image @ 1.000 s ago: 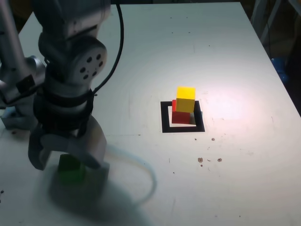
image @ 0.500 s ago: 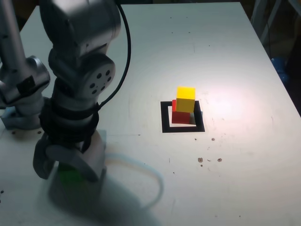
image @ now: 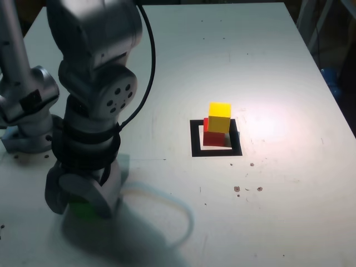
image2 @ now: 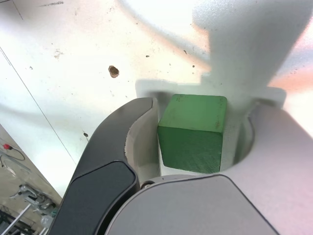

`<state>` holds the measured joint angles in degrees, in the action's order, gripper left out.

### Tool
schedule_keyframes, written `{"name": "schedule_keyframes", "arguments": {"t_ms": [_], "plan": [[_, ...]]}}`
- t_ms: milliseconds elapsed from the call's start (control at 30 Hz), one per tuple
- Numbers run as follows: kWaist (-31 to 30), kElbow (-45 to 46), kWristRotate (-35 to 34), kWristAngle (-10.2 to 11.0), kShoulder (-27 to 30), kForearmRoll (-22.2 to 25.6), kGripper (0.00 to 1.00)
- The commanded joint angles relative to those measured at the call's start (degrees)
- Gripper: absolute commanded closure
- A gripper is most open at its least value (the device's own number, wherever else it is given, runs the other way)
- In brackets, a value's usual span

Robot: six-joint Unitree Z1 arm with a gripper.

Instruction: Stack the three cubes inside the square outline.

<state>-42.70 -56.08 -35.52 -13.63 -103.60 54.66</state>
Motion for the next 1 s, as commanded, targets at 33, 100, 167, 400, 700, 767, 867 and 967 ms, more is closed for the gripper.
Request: {"name": "schedule_keyframes", "arguments": {"t_ms": [33, 100, 167, 400, 700, 767, 867, 967], "plan": [[-0.1, 0.0, 0.1, 0.1, -0.2, -0.1, 0.71], [-0.1, 0.0, 0.1, 0.1, -0.2, -0.1, 0.71], [-0.1, 0.0, 0.1, 0.2, -0.2, -0.1, 0.71], [1.0, -0.8, 2.6, 1.7, -0.3, 2.2, 0.71], [8.7, -7.4, 10.5, 6.4, 0.4, 12.6, 0.71], [11.2, -9.4, 12.7, 7.5, 0.5, 15.0, 0.71], [15.3, -13.3, 16.5, 9.7, 0.5, 18.5, 0.71], [19.4, -18.3, 20.8, 11.9, 0.2, 22.3, 0.71]]}}
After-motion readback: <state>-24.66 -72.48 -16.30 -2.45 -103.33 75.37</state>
